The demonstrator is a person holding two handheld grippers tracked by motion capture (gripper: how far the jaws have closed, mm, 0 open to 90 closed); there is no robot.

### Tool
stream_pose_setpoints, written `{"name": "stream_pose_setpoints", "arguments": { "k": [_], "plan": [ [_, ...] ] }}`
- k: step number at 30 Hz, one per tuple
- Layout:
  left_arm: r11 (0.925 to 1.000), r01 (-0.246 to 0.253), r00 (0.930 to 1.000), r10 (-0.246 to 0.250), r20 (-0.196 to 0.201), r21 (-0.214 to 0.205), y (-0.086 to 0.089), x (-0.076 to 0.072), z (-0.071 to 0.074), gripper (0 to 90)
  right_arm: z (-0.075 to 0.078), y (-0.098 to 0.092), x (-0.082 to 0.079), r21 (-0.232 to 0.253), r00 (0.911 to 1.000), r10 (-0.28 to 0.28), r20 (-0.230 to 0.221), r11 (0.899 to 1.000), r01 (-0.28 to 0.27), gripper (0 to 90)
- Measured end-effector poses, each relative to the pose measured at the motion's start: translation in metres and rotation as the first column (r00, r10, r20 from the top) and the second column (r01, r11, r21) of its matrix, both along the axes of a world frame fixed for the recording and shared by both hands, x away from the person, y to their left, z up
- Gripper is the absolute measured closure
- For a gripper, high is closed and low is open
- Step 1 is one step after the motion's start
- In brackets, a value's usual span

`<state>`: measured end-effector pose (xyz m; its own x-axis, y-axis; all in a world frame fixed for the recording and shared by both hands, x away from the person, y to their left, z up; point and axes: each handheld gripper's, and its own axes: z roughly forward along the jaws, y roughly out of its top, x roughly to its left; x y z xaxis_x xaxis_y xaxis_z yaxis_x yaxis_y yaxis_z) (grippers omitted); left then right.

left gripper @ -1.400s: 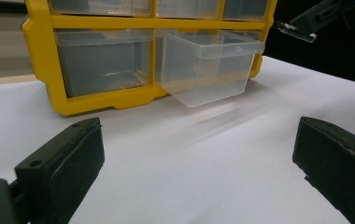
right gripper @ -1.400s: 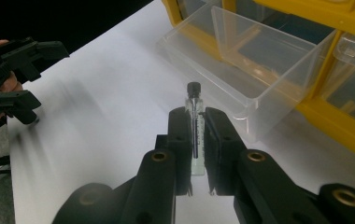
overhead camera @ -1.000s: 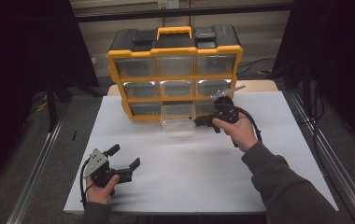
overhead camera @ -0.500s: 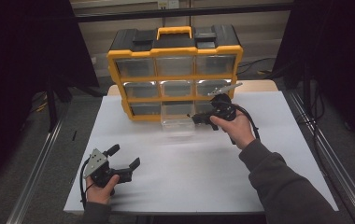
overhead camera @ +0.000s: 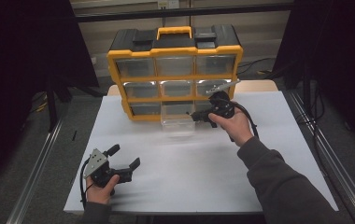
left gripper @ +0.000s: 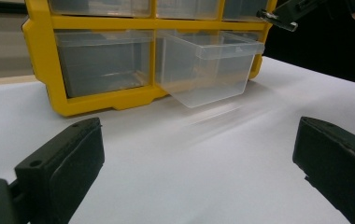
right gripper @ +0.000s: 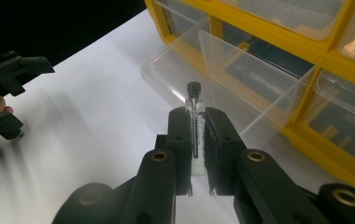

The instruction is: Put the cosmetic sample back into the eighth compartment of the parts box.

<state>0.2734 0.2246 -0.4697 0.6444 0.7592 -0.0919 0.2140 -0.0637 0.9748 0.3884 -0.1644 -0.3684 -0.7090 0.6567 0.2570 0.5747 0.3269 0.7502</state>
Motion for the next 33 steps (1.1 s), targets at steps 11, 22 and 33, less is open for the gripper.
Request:
{"name": "stream_pose_setpoints", "arguments": {
  "k": [11, 22, 33],
  "plan": [
    [1.0000, -0.003, 1.0000, 0.003, 0.003, 0.002, 0.000, 0.000, 0.000, 2.0, 0.002, 0.002, 0.006, 0.000, 0.9999, -0.008, 0.011, 1.000, 0.008, 81.5],
    [1.0000, -0.004, 1.0000, 0.004, 0.004, 0.004, 0.001, 0.000, 0.000, 2.0, 0.002, 0.005, 0.011, -0.008, 0.9999, -0.010, 0.011, 1.000, 0.010, 81.5],
    [1.0000, -0.002, 1.0000, 0.002, 0.001, -0.002, 0.000, 0.000, 0.000, 2.0, 0.003, 0.013, 0.015, -0.025, 0.9997, -0.015, 0.017, 1.000, 0.015, 81.5]
  ]
}}
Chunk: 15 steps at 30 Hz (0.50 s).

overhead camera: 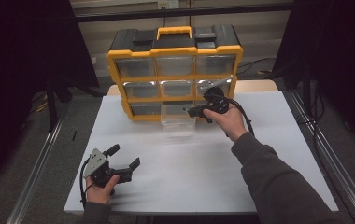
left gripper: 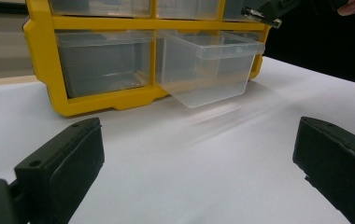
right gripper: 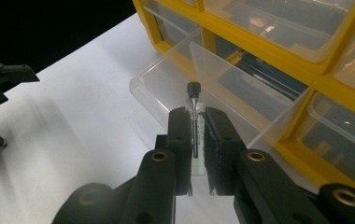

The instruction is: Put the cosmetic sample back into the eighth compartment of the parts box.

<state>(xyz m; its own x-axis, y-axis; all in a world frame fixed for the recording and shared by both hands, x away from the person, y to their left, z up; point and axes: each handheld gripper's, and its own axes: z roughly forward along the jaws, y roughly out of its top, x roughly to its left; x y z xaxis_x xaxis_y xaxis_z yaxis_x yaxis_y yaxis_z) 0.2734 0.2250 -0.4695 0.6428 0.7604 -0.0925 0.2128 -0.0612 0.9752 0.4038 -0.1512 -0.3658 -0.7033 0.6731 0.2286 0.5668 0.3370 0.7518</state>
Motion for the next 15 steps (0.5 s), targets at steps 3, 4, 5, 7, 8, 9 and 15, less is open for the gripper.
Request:
{"name": "stream_pose_setpoints", "arguments": {
  "k": [3, 4, 5, 7, 8, 9, 15],
  "plan": [
    [1.0000, 0.002, 1.0000, -0.002, 0.000, 0.007, 0.0007, 0.0001, 0.0001, 2.0, -0.0007, 0.0028, 0.0014, -0.004, 1.0000, -0.001, 0.003, 1.000, 0.001, 81.5],
    [1.0000, 0.001, 1.0000, -0.001, 0.000, -0.001, 0.0002, 0.0000, 0.0001, 2.0, -0.0009, 0.0036, 0.0017, -0.003, 1.0000, -0.003, 0.002, 1.000, 0.003, 81.5],
    [1.0000, 0.001, 1.0000, -0.001, 0.001, 0.000, 0.0002, 0.0000, 0.0001, 2.0, -0.0009, 0.0040, 0.0023, -0.007, 1.0000, -0.005, 0.000, 1.000, 0.005, 81.5],
    [1.0000, 0.002, 1.0000, -0.002, 0.000, 0.004, 0.0006, 0.0001, 0.0001, 2.0, -0.0011, 0.0043, 0.0034, -0.007, 1.0000, -0.010, 0.001, 1.000, 0.010, 81.5],
    [1.0000, 0.002, 1.0000, -0.002, 0.000, 0.005, 0.0006, 0.0001, 0.0001, 2.0, -0.0012, 0.0043, 0.0042, -0.008, 1.0000, -0.009, 0.001, 1.000, 0.009, 81.5],
    [1.0000, 0.003, 1.0000, -0.003, 0.000, 0.005, 0.0006, 0.0001, 0.0001, 2.0, -0.0013, 0.0043, 0.0048, -0.005, 0.9999, -0.012, 0.003, 1.000, 0.012, 81.5],
    [1.0000, -0.002, 1.0000, 0.002, 0.004, 0.006, 0.0004, 0.0003, 0.0000, 2.0, -0.0024, 0.0037, 0.0089, -0.006, 0.9997, -0.022, 0.010, 1.000, 0.022, 81.5]
  ]
}}
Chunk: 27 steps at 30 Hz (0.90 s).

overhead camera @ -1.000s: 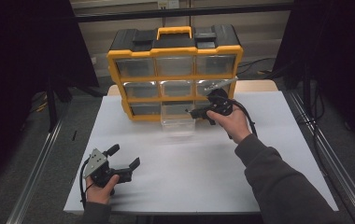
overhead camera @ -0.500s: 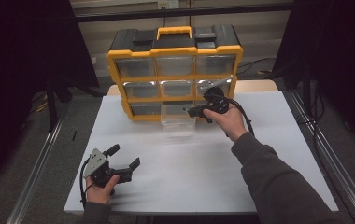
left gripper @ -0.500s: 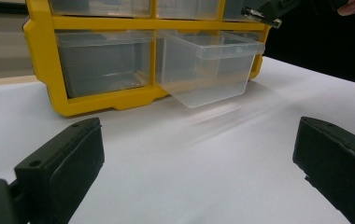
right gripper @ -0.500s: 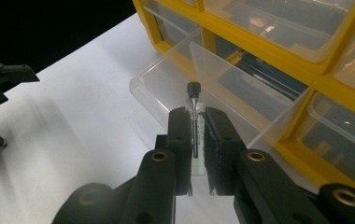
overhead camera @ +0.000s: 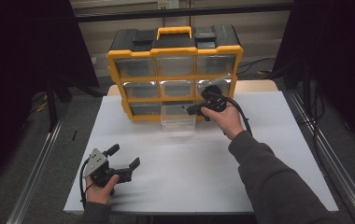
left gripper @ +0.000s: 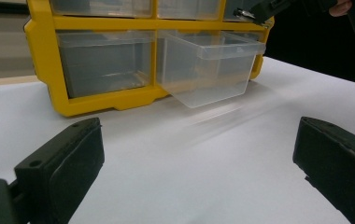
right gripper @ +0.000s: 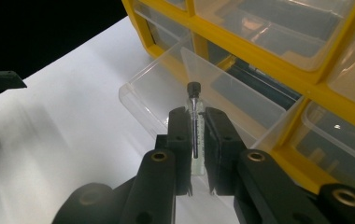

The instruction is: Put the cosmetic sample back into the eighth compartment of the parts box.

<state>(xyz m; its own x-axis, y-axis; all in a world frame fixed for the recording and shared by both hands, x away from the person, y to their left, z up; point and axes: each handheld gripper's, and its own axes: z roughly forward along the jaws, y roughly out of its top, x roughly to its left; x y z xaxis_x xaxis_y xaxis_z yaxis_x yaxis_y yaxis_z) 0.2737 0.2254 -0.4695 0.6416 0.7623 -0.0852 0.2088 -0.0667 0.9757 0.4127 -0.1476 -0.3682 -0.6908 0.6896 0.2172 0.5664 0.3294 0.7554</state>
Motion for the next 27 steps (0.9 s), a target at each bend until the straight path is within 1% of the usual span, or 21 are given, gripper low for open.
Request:
{"name": "stream_pose_setpoints", "arguments": {
  "k": [1, 3, 5, 6, 7, 8, 12, 14, 15, 16, 17, 18, 20, 21, 23, 25, 26, 27],
  "plan": [
    [1.0000, 0.000, 1.0000, 0.000, 0.000, 0.002, 0.000, 0.000, 0.000, 2.0, 0.000, 0.000, 0.001, -0.003, 1.0000, -0.002, -0.006, 1.000, 0.002, 81.5],
    [1.0000, 0.004, 1.0000, -0.004, -0.004, -0.005, -0.001, 0.000, 0.000, 2.0, 0.000, 0.000, 0.002, -0.005, 1.0000, -0.004, -0.001, 1.000, 0.004, 81.5],
    [1.0000, 0.000, 1.0000, 0.000, 0.000, 0.001, 0.000, 0.000, 0.000, 2.0, -0.001, 0.001, 0.003, -0.006, 1.0000, -0.004, -0.004, 1.000, 0.004, 81.5],
    [1.0000, 0.006, 1.0000, -0.006, -0.004, -0.005, 0.000, 0.000, 0.000, 2.0, -0.002, 0.002, 0.004, -0.003, 1.0000, -0.005, -0.004, 1.000, 0.005, 81.5],
    [1.0000, 0.007, 1.0000, -0.007, -0.005, -0.006, 0.000, 0.000, 0.000, 2.0, -0.002, 0.002, 0.004, -0.002, 1.0000, -0.003, -0.007, 1.000, 0.003, 81.5],
    [1.0000, 0.009, 1.0000, -0.009, -0.004, -0.004, 0.000, 0.000, 0.000, 2.0, -0.002, 0.002, 0.005, -0.011, 1.0000, -0.005, -0.004, 1.000, 0.005, 81.5],
    [0.9999, 0.011, 0.9999, -0.011, -0.004, -0.006, 0.000, 0.000, 0.000, 2.0, -0.003, 0.004, 0.007, -0.010, 0.9998, -0.015, -0.010, 1.000, 0.015, 81.5],
    [0.9999, 0.010, 0.9999, -0.010, -0.005, -0.005, 0.000, 0.000, 0.000, 2.0, -0.004, 0.004, 0.008, -0.012, 0.9999, -0.013, -0.003, 1.000, 0.013, 81.5],
    [0.9999, 0.009, 0.9999, -0.009, -0.006, -0.005, 0.000, 0.000, 0.000, 1.9, -0.004, 0.005, 0.009, -0.013, 0.9998, -0.016, -0.006, 1.000, 0.016, 81.5],
    [0.9998, 0.013, 0.9999, -0.012, -0.005, 0.012, 0.001, 0.001, 0.000, 1.9, -0.005, 0.006, 0.009, -0.005, 0.9999, -0.011, -0.001, 1.000, 0.011, 81.5],
    [0.9998, 0.013, 0.9999, -0.013, -0.005, 0.014, 0.002, 0.001, 0.000, 1.9, -0.006, 0.006, 0.010, -0.010, 1.0000, -0.009, 0.002, 1.000, 0.009, 81.5],
    [0.9999, 0.008, 1.0000, -0.008, -0.002, 0.008, 0.001, 0.001, 0.000, 1.9, -0.005, 0.007, 0.010, -0.012, 0.9998, -0.015, -0.008, 1.000, 0.015, 81.5],
    [1.0000, 0.007, 1.0000, -0.007, -0.002, 0.007, 0.001, 0.001, 0.000, 1.9, -0.006, 0.008, 0.011, -0.013, 0.9998, -0.021, -0.005, 1.000, 0.021, 81.5],
    [0.9999, 0.010, 0.9999, -0.010, -0.007, 0.004, 0.001, 0.001, -0.001, 1.8, -0.006, 0.008, 0.011, -0.014, 0.9998, -0.017, -0.007, 1.000, 0.017, 81.5],
    [0.9997, 0.017, 0.9998, -0.016, -0.006, 0.020, 0.002, 0.001, 0.000, 1.8, -0.007, 0.009, 0.012, -0.012, 0.9998, -0.019, -0.001, 1.000, 0.019, 81.5],
    [0.9998, 0.015, 0.9998, -0.015, -0.012, 0.012, 0.001, 0.001, -0.001, 1.9, -0.009, 0.009, 0.014, -0.002, 0.9999, -0.014, 0.000, 1.000, 0.014, 81.5],
    [0.9998, 0.020, 0.9997, -0.020, -0.014, -0.005, 0.000, 0.000, -0.001, 1.8, -0.008, 0.009, 0.014, -0.011, 0.9998, -0.021, -0.001, 1.000, 0.021, 81.5],
    [0.9998, 0.021, 0.9997, -0.021, -0.013, -0.004, 0.000, 0.000, -0.001, 1.9, -0.009, 0.009, 0.014, -0.008, 0.9997, -0.025, -0.003, 1.000, 0.025, 81.5]
  ]
}}
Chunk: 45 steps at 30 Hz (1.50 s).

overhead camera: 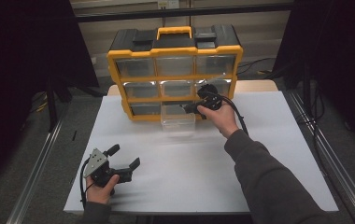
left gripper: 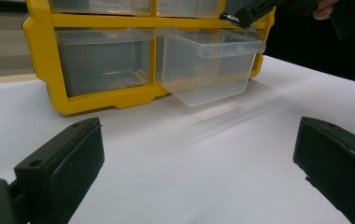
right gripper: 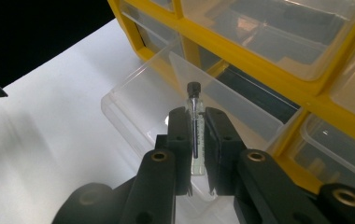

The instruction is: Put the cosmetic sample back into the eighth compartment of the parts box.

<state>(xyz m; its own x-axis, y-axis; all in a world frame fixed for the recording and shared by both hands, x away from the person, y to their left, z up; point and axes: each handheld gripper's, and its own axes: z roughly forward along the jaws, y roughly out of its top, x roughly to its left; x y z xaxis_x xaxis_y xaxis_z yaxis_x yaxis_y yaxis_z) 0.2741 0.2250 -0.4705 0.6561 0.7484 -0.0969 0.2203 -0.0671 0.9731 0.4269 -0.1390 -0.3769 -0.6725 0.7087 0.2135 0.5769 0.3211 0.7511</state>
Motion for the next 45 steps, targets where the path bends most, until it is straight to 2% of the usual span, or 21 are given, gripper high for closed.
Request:
{"name": "stream_pose_setpoints", "arguments": {
  "k": [2, 3, 4, 7, 8, 37, 39, 41, 45],
  "plan": [
    [1.0000, -0.001, 1.0000, 0.001, 0.000, 0.000, 0.000, 0.000, 0.000, 1.9, -0.001, 0.000, 0.001, -0.002, 1.0000, 0.000, -0.001, 1.000, 0.000, 81.5],
    [0.9999, -0.005, 1.0000, 0.005, 0.003, 0.016, 0.002, 0.000, 0.000, 1.9, -0.001, 0.000, 0.002, 0.002, 1.0000, 0.001, 0.003, 1.000, -0.001, 81.5],
    [0.9999, -0.014, 0.9999, 0.014, 0.001, -0.009, 0.000, 0.000, 0.000, 1.8, -0.001, 0.000, 0.002, 0.007, 1.0000, 0.002, 0.001, 1.000, -0.002, 81.5],
    [0.9999, -0.009, 1.0000, 0.009, 0.002, 0.011, 0.001, 0.000, 0.000, 1.8, -0.002, 0.000, 0.003, 0.003, 1.0000, -0.005, -0.001, 1.000, 0.005, 81.5],
    [0.9999, -0.015, 0.9999, 0.015, 0.000, -0.009, 0.000, 0.000, 0.000, 1.9, -0.003, 0.001, 0.003, 0.001, 0.9999, -0.011, 0.000, 1.000, 0.011, 81.5],
    [0.9999, -0.015, 0.9999, 0.015, 0.001, -0.006, 0.001, 0.000, 0.000, 1.9, -0.012, 0.006, 0.008, -0.001, 0.9999, 0.005, 0.010, 1.000, -0.005, 81.5],
    [0.9998, -0.015, 0.9999, 0.015, 0.002, -0.011, 0.001, 0.000, 0.000, 1.8, -0.012, 0.008, 0.007, -0.009, 1.0000, -0.009, 0.002, 1.000, 0.009, 81.4],
    [0.9999, -0.011, 0.9999, 0.011, 0.008, 0.002, 0.002, 0.000, 0.000, 1.8, -0.014, 0.009, 0.008, -0.003, 0.9999, 0.006, 0.011, 1.000, -0.006, 81.4],
    [1.0000, -0.010, 0.9999, 0.009, 0.006, 0.001, 0.002, 0.000, 0.000, 1.8, -0.015, 0.010, 0.009, -0.008, 0.9999, 0.002, 0.012, 1.000, -0.002, 81.4]
  ]
}}
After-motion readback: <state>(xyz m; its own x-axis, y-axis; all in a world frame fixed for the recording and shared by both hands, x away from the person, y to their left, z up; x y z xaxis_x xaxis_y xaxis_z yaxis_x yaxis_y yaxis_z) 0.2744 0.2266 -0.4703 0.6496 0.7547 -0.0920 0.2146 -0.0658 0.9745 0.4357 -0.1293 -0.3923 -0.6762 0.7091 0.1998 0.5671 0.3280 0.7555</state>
